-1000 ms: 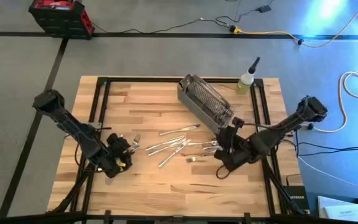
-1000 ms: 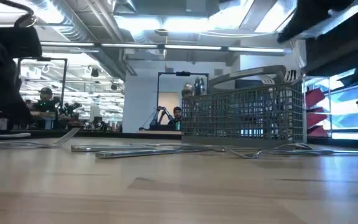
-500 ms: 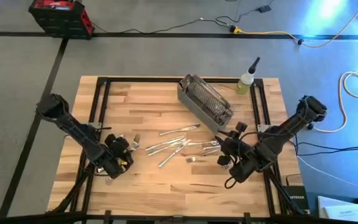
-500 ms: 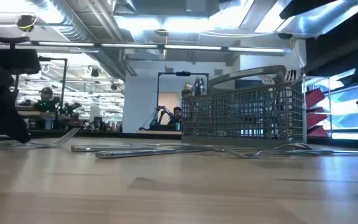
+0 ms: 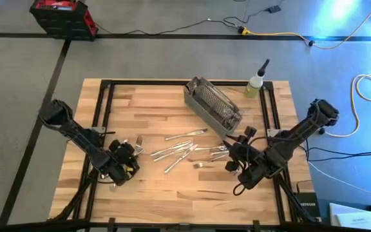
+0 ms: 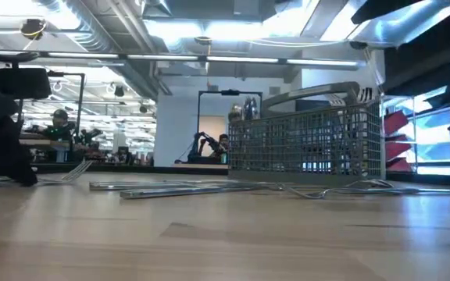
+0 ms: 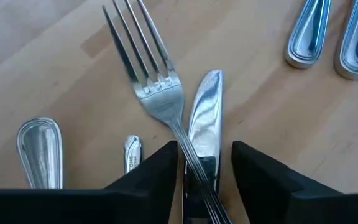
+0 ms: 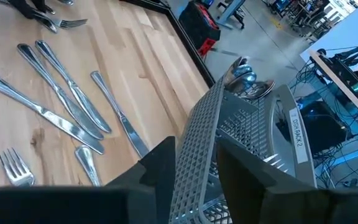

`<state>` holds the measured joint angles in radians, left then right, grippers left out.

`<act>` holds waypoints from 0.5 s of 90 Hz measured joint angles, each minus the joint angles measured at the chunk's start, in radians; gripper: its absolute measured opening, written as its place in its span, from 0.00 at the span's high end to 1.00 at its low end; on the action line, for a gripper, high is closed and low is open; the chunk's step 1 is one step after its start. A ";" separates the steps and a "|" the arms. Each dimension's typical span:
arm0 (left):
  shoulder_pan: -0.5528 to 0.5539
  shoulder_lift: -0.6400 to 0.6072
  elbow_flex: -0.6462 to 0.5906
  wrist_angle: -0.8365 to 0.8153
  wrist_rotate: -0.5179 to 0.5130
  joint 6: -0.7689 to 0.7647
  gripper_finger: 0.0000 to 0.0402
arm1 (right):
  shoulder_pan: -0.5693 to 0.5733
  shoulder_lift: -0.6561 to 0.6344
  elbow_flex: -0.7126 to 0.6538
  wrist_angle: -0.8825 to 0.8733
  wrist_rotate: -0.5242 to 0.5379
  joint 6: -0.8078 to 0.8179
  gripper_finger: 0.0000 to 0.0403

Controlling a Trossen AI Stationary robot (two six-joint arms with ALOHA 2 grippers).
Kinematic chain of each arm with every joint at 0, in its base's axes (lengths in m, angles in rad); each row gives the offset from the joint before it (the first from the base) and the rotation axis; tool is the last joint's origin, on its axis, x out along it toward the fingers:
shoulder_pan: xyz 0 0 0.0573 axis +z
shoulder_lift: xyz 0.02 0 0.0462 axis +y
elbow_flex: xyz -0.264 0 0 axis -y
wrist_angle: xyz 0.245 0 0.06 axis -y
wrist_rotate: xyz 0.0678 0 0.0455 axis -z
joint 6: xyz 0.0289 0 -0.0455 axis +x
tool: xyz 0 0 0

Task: Sort silverware
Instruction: Put the silver fork into the gray silverware organizer

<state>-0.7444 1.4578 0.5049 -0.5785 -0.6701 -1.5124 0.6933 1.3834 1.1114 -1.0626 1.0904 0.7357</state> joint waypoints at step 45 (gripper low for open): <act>0.002 0.001 0.000 -0.006 -0.003 0.032 0.98 | 0.000 0.000 0.000 0.011 0.000 0.000 0.75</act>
<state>-0.7429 1.4590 0.5049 -0.5846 -0.6731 -1.4807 0.6933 1.3834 1.1110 -1.0520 1.0904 0.7353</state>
